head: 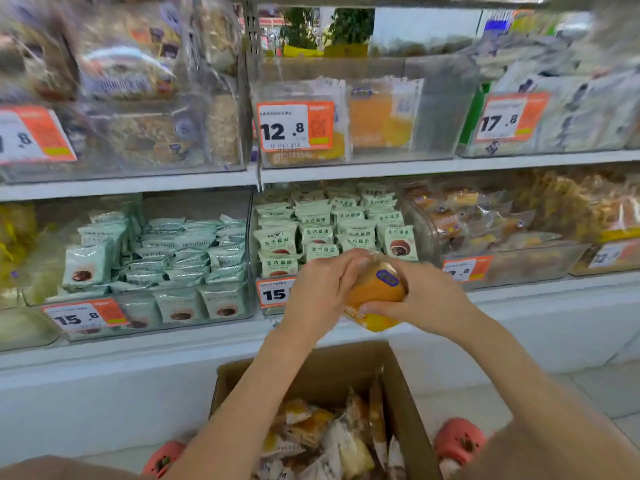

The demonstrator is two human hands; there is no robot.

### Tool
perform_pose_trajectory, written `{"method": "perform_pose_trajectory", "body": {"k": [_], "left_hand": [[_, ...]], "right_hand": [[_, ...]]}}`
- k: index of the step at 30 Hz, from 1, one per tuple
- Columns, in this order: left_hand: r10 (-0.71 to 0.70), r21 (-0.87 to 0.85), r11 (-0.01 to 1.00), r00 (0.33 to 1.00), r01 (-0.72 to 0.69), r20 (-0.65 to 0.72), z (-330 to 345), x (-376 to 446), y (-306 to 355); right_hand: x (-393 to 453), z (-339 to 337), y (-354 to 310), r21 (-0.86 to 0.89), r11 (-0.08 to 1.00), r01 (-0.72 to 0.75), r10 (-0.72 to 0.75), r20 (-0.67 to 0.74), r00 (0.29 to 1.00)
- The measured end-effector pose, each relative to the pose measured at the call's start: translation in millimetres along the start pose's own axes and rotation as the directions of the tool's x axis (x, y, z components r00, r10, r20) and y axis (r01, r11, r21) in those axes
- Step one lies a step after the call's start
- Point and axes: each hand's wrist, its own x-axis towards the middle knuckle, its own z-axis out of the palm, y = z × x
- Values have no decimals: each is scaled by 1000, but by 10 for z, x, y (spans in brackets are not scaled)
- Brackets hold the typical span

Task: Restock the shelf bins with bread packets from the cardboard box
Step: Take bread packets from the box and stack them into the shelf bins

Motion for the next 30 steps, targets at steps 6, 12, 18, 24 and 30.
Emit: {"method": "perform_pose_trajectory", "body": {"k": [6, 12, 18, 24, 30], "left_hand": [[187, 108, 981, 941, -163, -283, -458, 1255, 278], [312, 776, 628, 931, -53, -189, -471, 2223, -350], [485, 835, 549, 823, -24, -295, -355, 2277, -527], [558, 852, 523, 769, -33, -313, -321, 2288, -601], [551, 846, 531, 777, -45, -304, -317, 2285, -599]], "right_hand": [[531, -1361, -136, -88, 982, 169, -186, -252, 950], [1272, -2561, -226, -482, 874, 59, -261, -364, 894], [2219, -2455, -187, -486, 857, 171, -142, 96, 985], [2510, -2033, -72, -380, 895, 232, -253, -5, 968], [2464, -2013, 24, -50, 967, 251, -255, -81, 964]]}}
